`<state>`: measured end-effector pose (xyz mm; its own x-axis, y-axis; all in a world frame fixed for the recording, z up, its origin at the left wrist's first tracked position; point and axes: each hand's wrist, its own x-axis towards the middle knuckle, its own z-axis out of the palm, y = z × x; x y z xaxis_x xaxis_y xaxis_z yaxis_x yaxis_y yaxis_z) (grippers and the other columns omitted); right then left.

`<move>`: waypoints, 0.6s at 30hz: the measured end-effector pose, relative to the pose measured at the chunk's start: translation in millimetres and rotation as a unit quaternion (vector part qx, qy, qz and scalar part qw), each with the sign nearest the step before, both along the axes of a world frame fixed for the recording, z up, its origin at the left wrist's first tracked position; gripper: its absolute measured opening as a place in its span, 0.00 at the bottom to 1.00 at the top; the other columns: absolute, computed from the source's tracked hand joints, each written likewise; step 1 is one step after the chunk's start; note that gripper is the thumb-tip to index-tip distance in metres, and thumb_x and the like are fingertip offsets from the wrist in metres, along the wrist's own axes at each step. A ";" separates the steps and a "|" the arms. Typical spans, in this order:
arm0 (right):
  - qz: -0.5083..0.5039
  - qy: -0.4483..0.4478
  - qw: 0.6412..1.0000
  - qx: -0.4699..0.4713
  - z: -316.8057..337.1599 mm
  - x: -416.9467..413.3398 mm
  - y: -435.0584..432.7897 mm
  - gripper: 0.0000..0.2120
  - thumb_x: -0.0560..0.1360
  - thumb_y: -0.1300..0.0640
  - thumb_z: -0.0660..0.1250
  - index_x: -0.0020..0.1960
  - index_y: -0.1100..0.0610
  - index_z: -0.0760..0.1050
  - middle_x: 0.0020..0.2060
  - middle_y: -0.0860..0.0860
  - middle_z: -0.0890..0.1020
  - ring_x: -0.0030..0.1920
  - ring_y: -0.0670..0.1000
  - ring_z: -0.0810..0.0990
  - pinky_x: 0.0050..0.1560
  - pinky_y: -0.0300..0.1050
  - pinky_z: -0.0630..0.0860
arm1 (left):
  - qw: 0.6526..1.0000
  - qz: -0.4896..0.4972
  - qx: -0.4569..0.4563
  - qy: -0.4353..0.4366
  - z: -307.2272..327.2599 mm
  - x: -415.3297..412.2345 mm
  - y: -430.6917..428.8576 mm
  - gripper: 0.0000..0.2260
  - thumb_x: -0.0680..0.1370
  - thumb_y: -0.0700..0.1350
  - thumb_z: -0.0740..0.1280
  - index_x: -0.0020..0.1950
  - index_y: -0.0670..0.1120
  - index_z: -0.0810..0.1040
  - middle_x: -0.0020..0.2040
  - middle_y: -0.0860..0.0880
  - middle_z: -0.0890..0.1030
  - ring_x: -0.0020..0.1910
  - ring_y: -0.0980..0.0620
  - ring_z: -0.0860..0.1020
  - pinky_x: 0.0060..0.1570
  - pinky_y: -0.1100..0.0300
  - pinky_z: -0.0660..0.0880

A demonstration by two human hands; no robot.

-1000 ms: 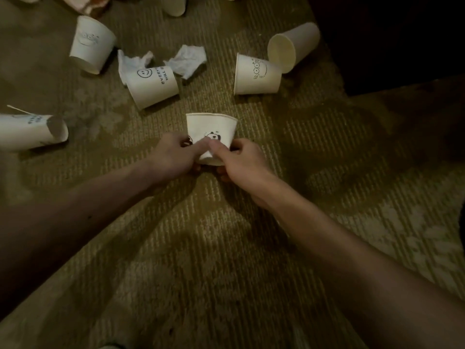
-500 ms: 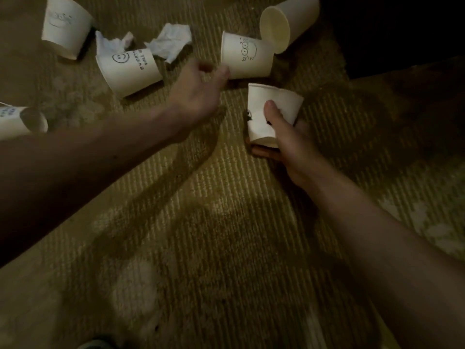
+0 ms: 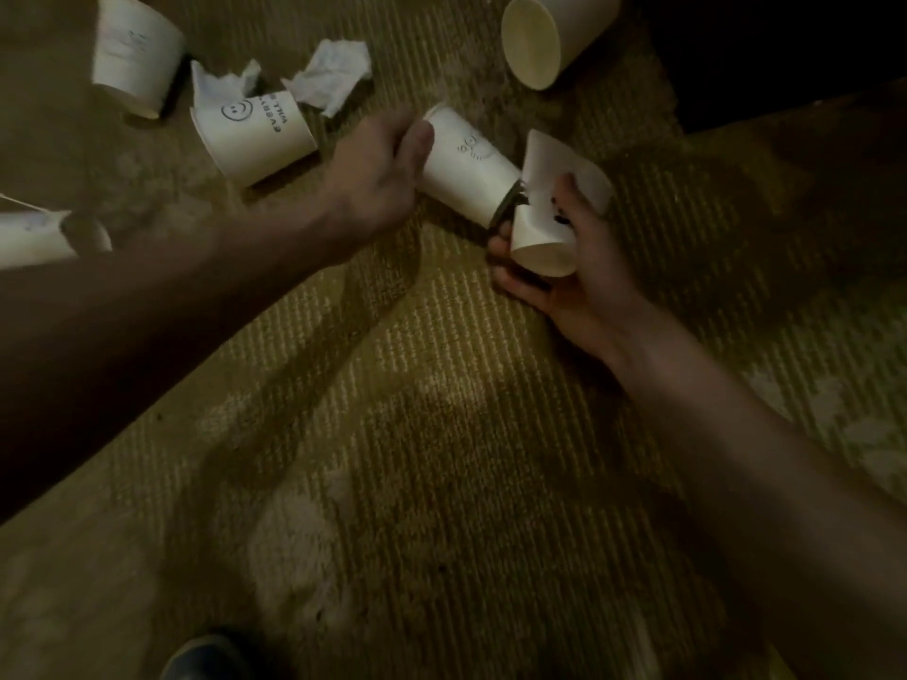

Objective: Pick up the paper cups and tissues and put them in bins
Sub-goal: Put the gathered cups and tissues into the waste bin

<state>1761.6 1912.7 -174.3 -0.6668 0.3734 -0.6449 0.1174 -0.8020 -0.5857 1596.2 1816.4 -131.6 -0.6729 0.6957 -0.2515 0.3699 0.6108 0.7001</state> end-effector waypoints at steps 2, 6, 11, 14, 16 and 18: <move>-0.002 0.033 0.998 -0.056 -2.6 5.1 -2.0 0.25 0.77 0.40 0.63 0.69 0.52 0.70 0.62 0.56 0.79 0.59 0.57 0.81 0.50 0.59 0.80 | 0.999 -0.036 -0.006 0.034 3.0 2.8 -16.6 0.12 0.85 0.51 0.54 0.54 0.47 0.73 0.44 0.55 0.74 0.41 0.60 0.73 0.37 0.63 0.68; 0.035 0.084 0.989 -0.116 5.4 6.8 -15.4 0.23 0.73 0.41 0.67 0.64 0.50 0.72 0.62 0.58 0.80 0.61 0.63 0.79 0.53 0.72 0.74 | 0.997 -0.070 0.006 0.027 8.4 11.0 -36.7 0.15 0.84 0.52 0.55 0.51 0.42 0.75 0.43 0.51 0.74 0.40 0.56 0.73 0.36 0.57 0.71; 0.042 0.089 0.990 -0.100 18.4 -6.4 -27.4 0.27 0.69 0.43 0.69 0.65 0.53 0.74 0.59 0.57 0.82 0.59 0.61 0.81 0.52 0.70 0.76 | 0.997 -0.019 0.075 -0.018 18.2 20.0 -44.7 0.19 0.85 0.50 0.55 0.53 0.36 0.76 0.45 0.43 0.77 0.39 0.53 0.75 0.38 0.51 0.75; 0.038 0.089 0.988 -0.119 19.5 -12.6 -34.9 0.23 0.72 0.46 0.69 0.64 0.55 0.75 0.57 0.57 0.83 0.57 0.62 0.82 0.50 0.69 0.77 | 0.993 0.025 0.099 -0.055 20.1 18.5 -51.5 0.17 0.85 0.50 0.55 0.48 0.40 0.76 0.41 0.47 0.76 0.36 0.57 0.75 0.33 0.59 0.74; 0.053 0.093 0.987 -0.123 19.7 -17.1 -41.5 0.20 0.73 0.48 0.69 0.62 0.55 0.76 0.56 0.57 0.83 0.56 0.63 0.82 0.49 0.70 0.77 | 0.992 0.035 0.102 -0.066 19.6 14.7 -58.0 0.16 0.85 0.50 0.54 0.46 0.42 0.75 0.38 0.50 0.76 0.34 0.58 0.75 0.31 0.62 0.73; 0.072 0.101 0.984 -0.125 21.5 -23.7 -49.8 0.20 0.73 0.48 0.68 0.62 0.55 0.76 0.56 0.57 0.84 0.56 0.63 0.82 0.50 0.70 0.77 | 0.992 0.032 0.101 -0.061 18.4 11.1 -65.3 0.17 0.85 0.49 0.54 0.45 0.42 0.76 0.37 0.51 0.75 0.34 0.57 0.74 0.31 0.62 0.72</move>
<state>1737.9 1862.9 -152.7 -0.8253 0.1118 -0.5535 0.1423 -0.9074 -0.3954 1607.2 1751.1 -113.3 -0.6909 0.6967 -0.1930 0.2399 0.4728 0.8479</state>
